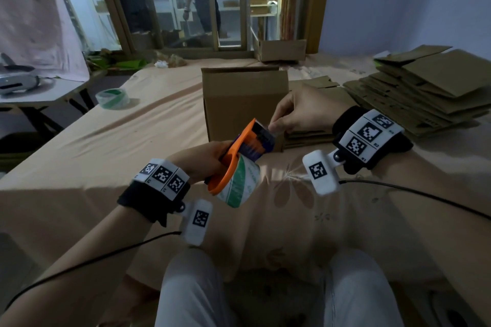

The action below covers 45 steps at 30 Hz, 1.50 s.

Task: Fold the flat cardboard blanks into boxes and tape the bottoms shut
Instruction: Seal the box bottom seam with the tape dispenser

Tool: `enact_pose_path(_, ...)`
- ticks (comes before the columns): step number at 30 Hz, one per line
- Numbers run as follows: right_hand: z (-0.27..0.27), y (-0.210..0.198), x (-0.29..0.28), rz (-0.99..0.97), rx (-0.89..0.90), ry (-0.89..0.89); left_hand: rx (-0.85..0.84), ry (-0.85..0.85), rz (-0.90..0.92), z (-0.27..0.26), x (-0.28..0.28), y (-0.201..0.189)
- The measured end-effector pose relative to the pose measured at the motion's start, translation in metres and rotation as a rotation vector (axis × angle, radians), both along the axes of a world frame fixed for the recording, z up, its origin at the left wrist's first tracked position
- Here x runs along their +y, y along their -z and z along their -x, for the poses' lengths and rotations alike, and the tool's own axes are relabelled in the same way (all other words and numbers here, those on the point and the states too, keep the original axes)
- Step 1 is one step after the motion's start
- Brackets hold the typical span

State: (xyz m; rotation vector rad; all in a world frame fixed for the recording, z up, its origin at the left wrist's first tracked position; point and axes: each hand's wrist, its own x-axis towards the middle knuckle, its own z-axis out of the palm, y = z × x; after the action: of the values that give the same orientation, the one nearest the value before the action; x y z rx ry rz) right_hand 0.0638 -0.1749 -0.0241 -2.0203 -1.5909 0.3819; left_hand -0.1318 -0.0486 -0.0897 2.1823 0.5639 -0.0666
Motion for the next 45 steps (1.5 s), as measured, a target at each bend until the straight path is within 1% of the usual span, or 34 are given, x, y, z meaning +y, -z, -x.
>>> enact_pose_path(3,-0.009,-0.008,-0.005,-0.049,-0.043,0.06,0.022,-0.007,-0.057,0.004,0.004,0.006)
enact_pose_path(5,-0.023,-0.016,-0.012,-0.085,-0.03,0.116,0.051,-0.009,-0.101,0.012,0.007,0.014)
enact_pose_path(8,-0.036,-0.023,-0.02,-0.074,-0.022,0.135,0.027,-0.041,-0.055,0.017,0.006,0.023)
enact_pose_path(11,-0.042,-0.026,-0.02,-0.088,-0.021,0.155,-0.003,-0.05,-0.05,0.015,-0.003,0.021)
enact_pose_path(14,-0.049,-0.028,-0.02,-0.075,-0.012,0.18,-0.011,-0.054,-0.054,0.012,0.0,0.018)
enact_pose_path(19,-0.062,-0.04,-0.028,-0.168,-0.028,0.257,0.067,-0.037,-0.123,0.016,0.011,0.019)
enact_pose_path(22,-0.072,-0.044,-0.032,-0.188,-0.014,0.315,0.103,-0.047,-0.138,0.023,0.016,0.024)
enact_pose_path(24,-0.077,-0.043,-0.031,-0.161,0.04,0.342,0.106,-0.061,-0.165,0.023,0.019,0.023)
enact_pose_path(25,-0.078,-0.043,-0.031,-0.114,0.072,0.349,0.103,-0.059,-0.184,0.023,0.018,0.021)
enact_pose_path(27,-0.079,-0.049,-0.034,0.055,0.126,0.339,0.107,-0.043,-0.217,0.023,0.016,0.019)
enact_pose_path(28,-0.08,-0.052,-0.036,0.126,0.185,0.314,0.112,-0.041,-0.208,0.025,0.016,0.019)
enact_pose_path(29,-0.082,-0.055,-0.038,0.16,0.281,0.286,0.115,-0.044,-0.196,0.026,0.016,0.02)
enact_pose_path(31,-0.086,-0.06,-0.04,0.181,0.466,0.249,0.129,-0.059,-0.214,0.028,0.017,0.02)
enact_pose_path(32,-0.088,-0.062,-0.041,0.199,0.51,0.234,0.138,-0.06,-0.229,0.028,0.018,0.019)
enact_pose_path(34,-0.09,-0.065,-0.043,0.233,0.552,0.202,0.142,-0.046,-0.239,0.025,0.019,0.018)
enact_pose_path(38,-0.101,-0.062,-0.046,0.22,0.631,0.141,0.154,-0.038,-0.224,0.024,0.022,0.019)
enact_pose_path(45,-0.106,-0.053,-0.05,0.212,0.637,0.06,0.142,-0.038,-0.224,0.027,0.021,0.016)
